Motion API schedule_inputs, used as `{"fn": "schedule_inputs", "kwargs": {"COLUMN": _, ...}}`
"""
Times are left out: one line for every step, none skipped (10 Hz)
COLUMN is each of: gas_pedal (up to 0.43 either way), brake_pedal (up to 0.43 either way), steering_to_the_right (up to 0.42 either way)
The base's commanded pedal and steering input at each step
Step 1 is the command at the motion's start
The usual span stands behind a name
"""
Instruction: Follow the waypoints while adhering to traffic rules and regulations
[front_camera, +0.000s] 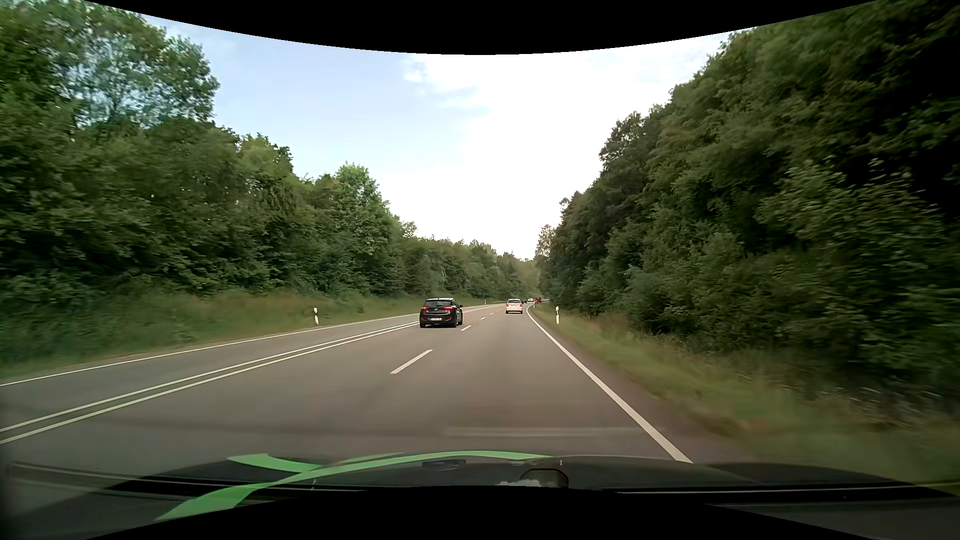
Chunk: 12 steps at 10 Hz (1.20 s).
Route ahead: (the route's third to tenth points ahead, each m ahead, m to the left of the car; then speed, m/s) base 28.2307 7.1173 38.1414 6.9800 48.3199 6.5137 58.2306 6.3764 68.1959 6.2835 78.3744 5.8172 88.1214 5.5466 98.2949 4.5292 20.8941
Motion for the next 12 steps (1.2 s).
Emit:
{"fn": "schedule_inputs", "kwargs": {"gas_pedal": 0.378, "brake_pedal": 0.0, "steering_to_the_right": -0.001}}
{"fn": "schedule_inputs", "kwargs": {"gas_pedal": 0.378, "brake_pedal": 0.0, "steering_to_the_right": -0.001}}
{"fn": "schedule_inputs", "kwargs": {"gas_pedal": 0.378, "brake_pedal": 0.0, "steering_to_the_right": -0.001}}
{"fn": "schedule_inputs", "kwargs": {"gas_pedal": 0.378, "brake_pedal": 0.0, "steering_to_the_right": -0.001}}
{"fn": "schedule_inputs", "kwargs": {"gas_pedal": 0.378, "brake_pedal": 0.0, "steering_to_the_right": -0.001}}
{"fn": "schedule_inputs", "kwargs": {"gas_pedal": 0.378, "brake_pedal": 0.0, "steering_to_the_right": -0.001}}
{"fn": "schedule_inputs", "kwargs": {"gas_pedal": 0.378, "brake_pedal": 0.0, "steering_to_the_right": 0.0}}
{"fn": "schedule_inputs", "kwargs": {"gas_pedal": 0.378, "brake_pedal": 0.0, "steering_to_the_right": 0.0}}
{"fn": "schedule_inputs", "kwargs": {"gas_pedal": 0.378, "brake_pedal": 0.0, "steering_to_the_right": 0.0}}
{"fn": "schedule_inputs", "kwargs": {"gas_pedal": 0.378, "brake_pedal": 0.0, "steering_to_the_right": 0.0}}
{"fn": "schedule_inputs", "kwargs": {"gas_pedal": 0.378, "brake_pedal": 0.0, "steering_to_the_right": 0.0}}
{"fn": "schedule_inputs", "kwargs": {"gas_pedal": 0.39, "brake_pedal": 0.0, "steering_to_the_right": 0.0}}
